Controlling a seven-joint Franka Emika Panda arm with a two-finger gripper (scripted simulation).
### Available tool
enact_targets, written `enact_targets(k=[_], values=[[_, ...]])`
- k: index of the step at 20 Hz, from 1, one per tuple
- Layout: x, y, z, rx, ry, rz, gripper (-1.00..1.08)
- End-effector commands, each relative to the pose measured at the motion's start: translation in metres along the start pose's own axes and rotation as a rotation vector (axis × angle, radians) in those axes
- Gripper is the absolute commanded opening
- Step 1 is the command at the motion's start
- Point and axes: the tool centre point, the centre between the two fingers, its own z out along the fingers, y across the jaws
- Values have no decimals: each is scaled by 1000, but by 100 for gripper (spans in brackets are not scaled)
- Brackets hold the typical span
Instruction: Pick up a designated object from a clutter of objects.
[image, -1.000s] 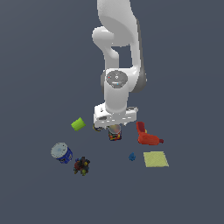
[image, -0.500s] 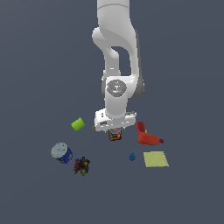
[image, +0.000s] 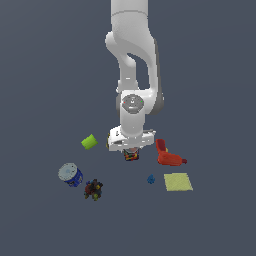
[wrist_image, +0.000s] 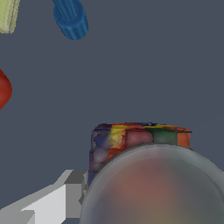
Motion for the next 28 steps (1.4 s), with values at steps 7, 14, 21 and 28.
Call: enact_targets(k=[7,14,21,28], values=[[0,0,0,0,0,0,-100],[1,8,-18,0,0,0,-100],[2,29,-63,1,1,0,-100],[4,60,-129,2,1,-1,-100]])
